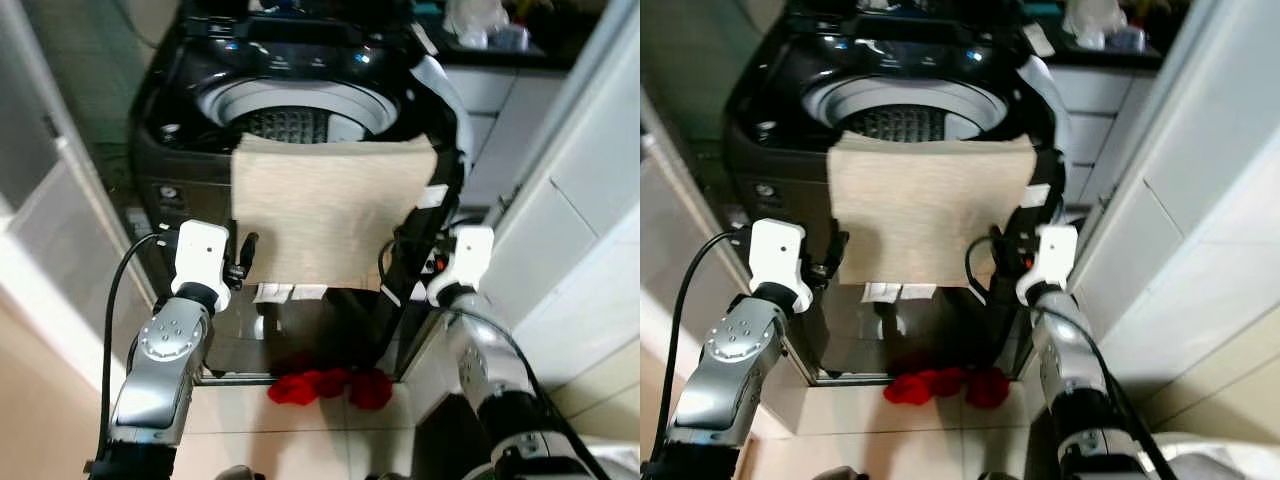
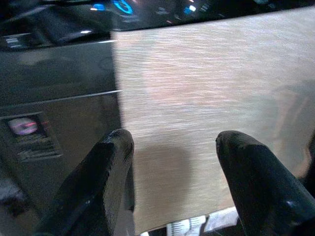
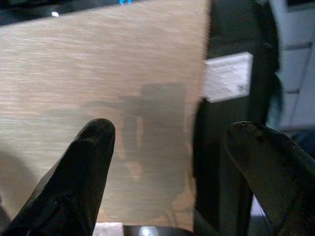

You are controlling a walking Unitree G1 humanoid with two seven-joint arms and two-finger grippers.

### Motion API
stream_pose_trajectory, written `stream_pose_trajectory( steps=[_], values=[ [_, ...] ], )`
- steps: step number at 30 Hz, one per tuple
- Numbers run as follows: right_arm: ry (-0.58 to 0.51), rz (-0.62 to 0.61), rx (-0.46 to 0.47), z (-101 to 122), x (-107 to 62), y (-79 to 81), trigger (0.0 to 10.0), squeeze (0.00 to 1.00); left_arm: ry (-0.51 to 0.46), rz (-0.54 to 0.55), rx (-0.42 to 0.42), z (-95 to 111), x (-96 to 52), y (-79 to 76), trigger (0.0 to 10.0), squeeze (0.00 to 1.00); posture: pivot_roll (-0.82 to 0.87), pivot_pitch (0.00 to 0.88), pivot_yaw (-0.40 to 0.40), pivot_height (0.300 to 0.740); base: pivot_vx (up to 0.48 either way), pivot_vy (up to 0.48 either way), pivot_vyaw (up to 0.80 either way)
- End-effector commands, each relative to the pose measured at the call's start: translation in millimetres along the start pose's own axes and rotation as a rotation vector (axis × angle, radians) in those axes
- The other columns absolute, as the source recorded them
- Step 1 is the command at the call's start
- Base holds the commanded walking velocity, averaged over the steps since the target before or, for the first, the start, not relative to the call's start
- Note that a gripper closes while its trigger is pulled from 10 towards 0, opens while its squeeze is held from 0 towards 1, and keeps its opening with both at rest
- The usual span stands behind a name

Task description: Clothes washing

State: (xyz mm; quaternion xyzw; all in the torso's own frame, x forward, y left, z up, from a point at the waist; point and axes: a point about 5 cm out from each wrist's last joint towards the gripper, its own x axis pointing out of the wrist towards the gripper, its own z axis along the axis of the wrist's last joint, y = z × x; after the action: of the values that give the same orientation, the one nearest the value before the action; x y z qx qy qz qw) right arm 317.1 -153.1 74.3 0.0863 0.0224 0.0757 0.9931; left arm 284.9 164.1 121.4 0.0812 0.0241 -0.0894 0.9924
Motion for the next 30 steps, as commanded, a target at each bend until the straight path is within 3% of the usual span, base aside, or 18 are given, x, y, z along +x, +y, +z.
stream_pose_trajectory(
  steps=[1,5,13,22,30],
  values=[
    [-0.020,-0.031,0.003,1,-0.4,-1.6,10.0,0.03,-0.006,-0.034,0.029,3,5.1,-2.5,10.0,0.00,0.01,0.000,0.024,0.740,0.000,0.000,0.00],
    [-0.039,-0.070,0.007,-1,-3.7,-0.8,10.0,0.03,0.002,-0.059,0.053,4,10.8,1.3,10.0,0.00,0.00,0.000,0.069,0.740,0.000,0.000,0.00],
    [-0.060,0.020,-0.069,12,5.8,7.7,10.0,0.04,0.002,-0.025,-0.034,-4,10.4,-5.0,10.0,0.00,-0.01,0.000,0.017,0.740,0.000,0.000,0.00],
    [-0.027,0.043,-0.074,8,7.4,4.5,10.0,0.06,-0.020,-0.029,-0.028,-5,11.8,-6.9,10.0,0.00,-0.01,0.000,0.000,0.740,0.000,0.000,-0.78],
    [-0.009,0.042,-0.083,6,6.9,-2.5,10.0,0.07,-0.042,-0.074,-0.046,-5,11.0,-13.5,10.0,0.00,-0.02,0.000,-0.006,0.740,-0.030,0.304,-0.76]
  ],
)
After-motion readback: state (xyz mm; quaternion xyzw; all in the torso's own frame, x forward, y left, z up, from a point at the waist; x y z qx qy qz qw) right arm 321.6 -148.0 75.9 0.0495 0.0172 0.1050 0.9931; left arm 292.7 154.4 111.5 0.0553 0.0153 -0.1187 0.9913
